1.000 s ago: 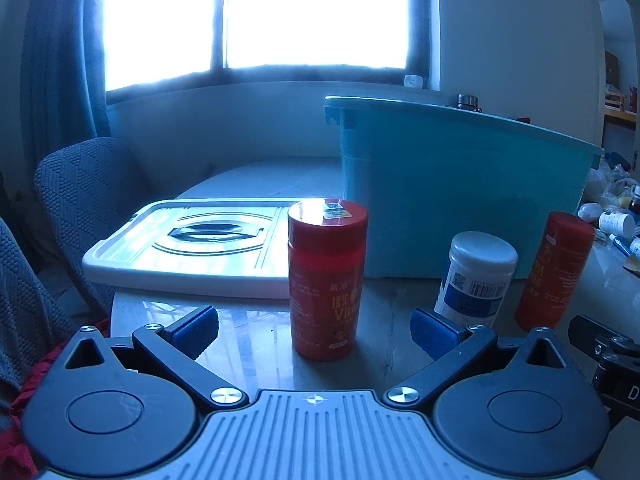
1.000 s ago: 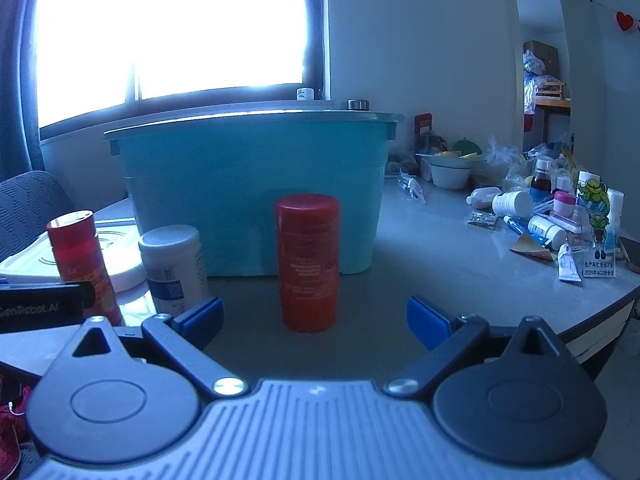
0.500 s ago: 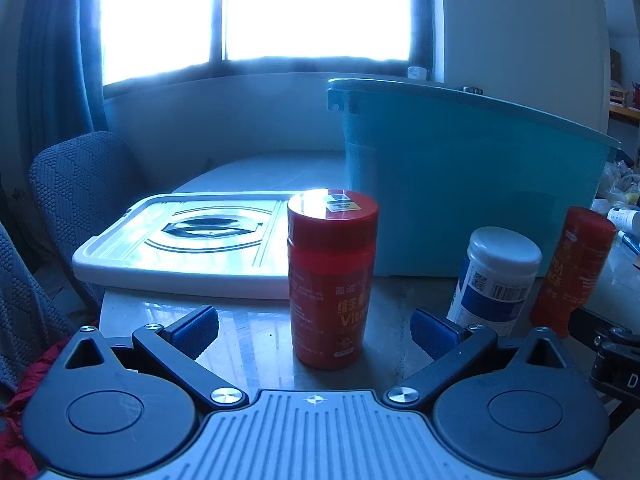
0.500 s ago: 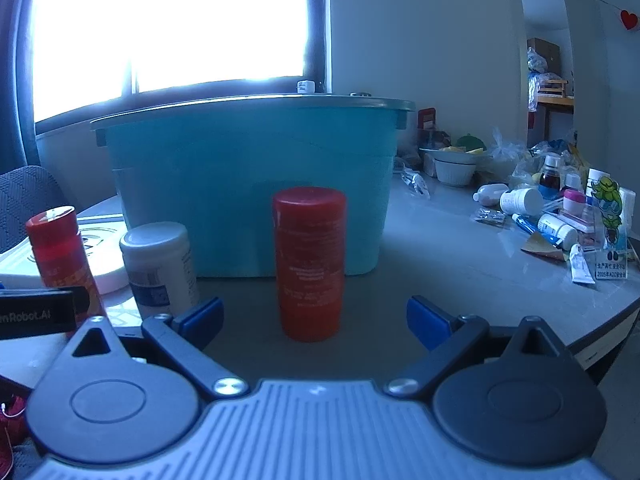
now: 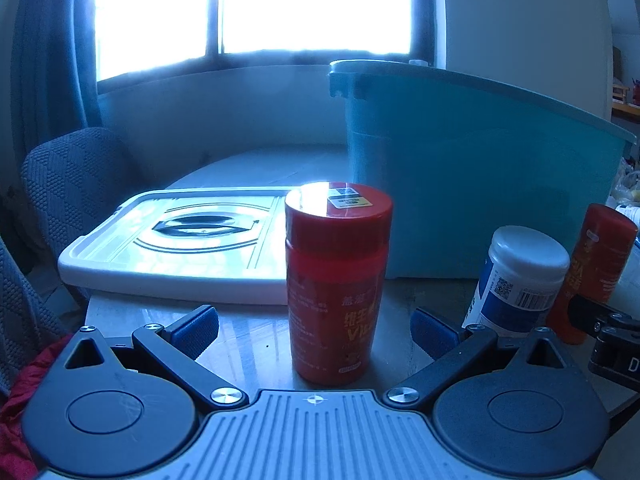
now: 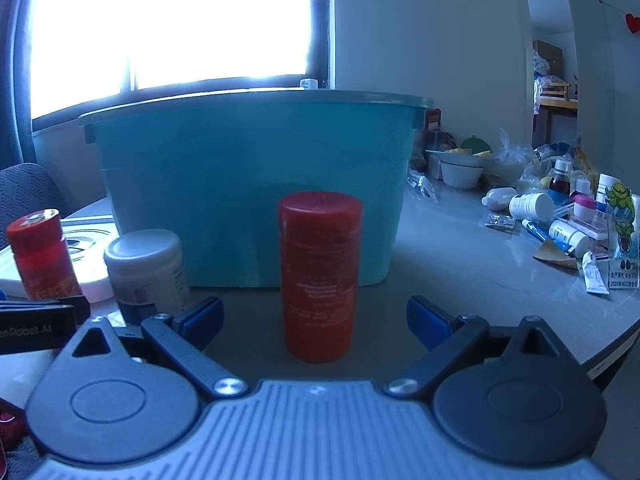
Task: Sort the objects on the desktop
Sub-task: 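Close the left gripper on a red canister while the right gripper closes on another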
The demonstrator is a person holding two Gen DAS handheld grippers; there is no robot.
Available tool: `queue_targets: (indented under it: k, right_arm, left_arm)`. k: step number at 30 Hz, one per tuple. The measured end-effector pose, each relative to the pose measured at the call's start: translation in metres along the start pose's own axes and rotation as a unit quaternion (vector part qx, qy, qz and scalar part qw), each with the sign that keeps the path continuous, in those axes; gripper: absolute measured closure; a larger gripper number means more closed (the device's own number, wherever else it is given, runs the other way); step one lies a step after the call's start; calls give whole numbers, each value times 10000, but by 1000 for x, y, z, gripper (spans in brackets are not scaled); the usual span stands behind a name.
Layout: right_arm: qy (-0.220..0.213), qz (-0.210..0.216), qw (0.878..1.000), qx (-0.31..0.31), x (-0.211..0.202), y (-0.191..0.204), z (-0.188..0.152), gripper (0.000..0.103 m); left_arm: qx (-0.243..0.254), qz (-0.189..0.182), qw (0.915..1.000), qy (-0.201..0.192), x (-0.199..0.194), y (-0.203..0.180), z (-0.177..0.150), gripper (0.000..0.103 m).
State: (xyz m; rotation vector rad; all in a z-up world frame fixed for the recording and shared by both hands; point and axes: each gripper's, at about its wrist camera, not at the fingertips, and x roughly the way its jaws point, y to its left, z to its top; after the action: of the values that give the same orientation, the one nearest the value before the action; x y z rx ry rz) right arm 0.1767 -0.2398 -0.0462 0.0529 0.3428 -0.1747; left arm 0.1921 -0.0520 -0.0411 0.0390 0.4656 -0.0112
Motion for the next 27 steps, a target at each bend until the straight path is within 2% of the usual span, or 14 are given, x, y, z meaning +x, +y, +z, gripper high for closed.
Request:
queue_targets:
  k: [6, 7, 8, 9, 10, 13, 18, 27]
  right_arm:
    - [2, -29, 10000, 9, 19, 1, 3, 5]
    - [-10, -16, 10000, -23, 23, 2, 4, 5]
    - [30, 5, 10000, -67, 28, 2, 6, 13]
    - [145, 0, 9999, -84, 34, 3, 7, 25]
    - [274, -11, 9996, -95, 40, 3, 9, 54]
    - [359, 136, 9993, -20, 42, 2, 13, 54]
    - [306, 78, 9994, -111, 25, 4, 13, 54]
    - [194, 56, 9998, -28, -25, -7, 28, 54]
  left_arm:
    - [-16, -175, 9998, 17, 12, -2, 2, 2]
    - [4, -214, 9998, 10, 14, -3, 3, 21]
    - [42, -244, 9997, -1, 15, -3, 3, 43]
    - [134, -195, 9997, 30, 17, -5, 4, 53]
    - [164, -200, 9996, 68, 19, -5, 7, 53]
    - [98, -313, 9993, 154, 20, -3, 11, 53]
    - [-26, -368, 9990, 260, 14, 1, 14, 53]
    - [-63, -308, 9993, 204, -32, 1, 24, 53]
